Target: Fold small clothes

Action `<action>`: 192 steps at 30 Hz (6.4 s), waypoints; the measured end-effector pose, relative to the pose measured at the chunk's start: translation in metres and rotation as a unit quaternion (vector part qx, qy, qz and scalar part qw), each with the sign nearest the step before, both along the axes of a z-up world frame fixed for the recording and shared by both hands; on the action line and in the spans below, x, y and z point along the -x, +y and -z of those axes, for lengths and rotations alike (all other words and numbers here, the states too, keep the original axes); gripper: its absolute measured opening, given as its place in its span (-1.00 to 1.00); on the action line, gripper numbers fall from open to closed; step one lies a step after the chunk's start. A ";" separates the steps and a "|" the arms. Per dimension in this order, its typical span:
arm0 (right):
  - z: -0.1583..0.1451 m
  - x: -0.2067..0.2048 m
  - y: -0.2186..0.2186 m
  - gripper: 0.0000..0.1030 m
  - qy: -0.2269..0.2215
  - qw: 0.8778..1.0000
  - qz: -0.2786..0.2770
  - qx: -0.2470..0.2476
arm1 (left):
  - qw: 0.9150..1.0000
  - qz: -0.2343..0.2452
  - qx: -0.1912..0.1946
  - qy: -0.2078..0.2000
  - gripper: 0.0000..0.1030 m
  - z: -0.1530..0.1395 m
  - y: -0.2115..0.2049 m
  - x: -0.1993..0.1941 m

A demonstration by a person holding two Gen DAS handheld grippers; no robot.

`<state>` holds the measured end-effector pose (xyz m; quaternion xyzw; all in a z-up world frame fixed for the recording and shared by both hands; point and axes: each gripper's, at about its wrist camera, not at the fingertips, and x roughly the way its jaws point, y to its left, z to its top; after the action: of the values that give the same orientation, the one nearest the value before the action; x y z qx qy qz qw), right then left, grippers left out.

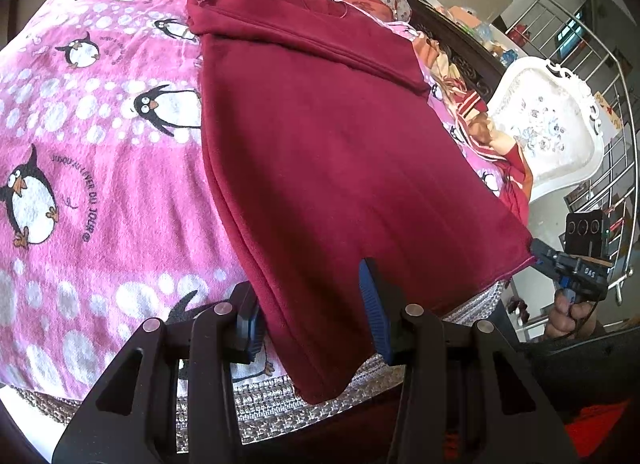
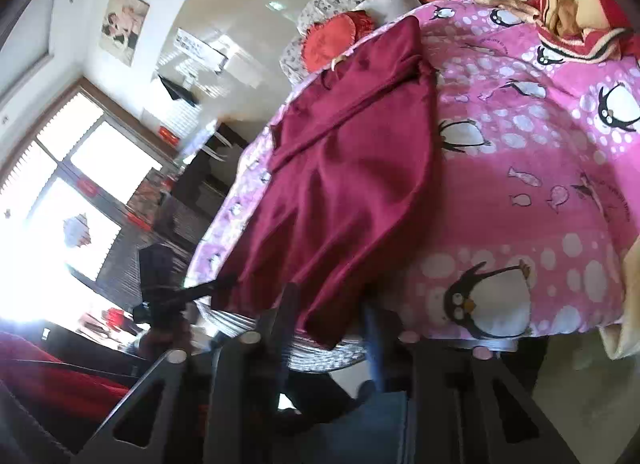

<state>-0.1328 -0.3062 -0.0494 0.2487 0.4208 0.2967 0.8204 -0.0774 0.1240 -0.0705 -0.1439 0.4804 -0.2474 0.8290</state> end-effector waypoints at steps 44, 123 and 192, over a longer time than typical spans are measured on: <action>-0.062 -0.147 0.061 -0.80 -0.159 0.951 0.102 0.244 | 0.982 -0.166 0.035 -0.086 -0.88 -0.060 0.022 -0.134; -0.044 -0.424 0.049 -0.74 -0.091 0.964 0.165 0.186 | 0.960 -0.148 -0.170 -0.164 0.63 -0.034 -0.045 -0.360; 0.025 -0.218 0.125 -0.03 -0.120 0.910 0.090 0.388 | 0.932 -0.276 0.204 0.113 0.56 0.001 0.049 -0.228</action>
<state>0.0848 -0.1809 -0.0740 -0.0896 0.3768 0.0630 0.9198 0.1508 0.1729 -0.0717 -0.4639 0.4518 -0.0830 0.7575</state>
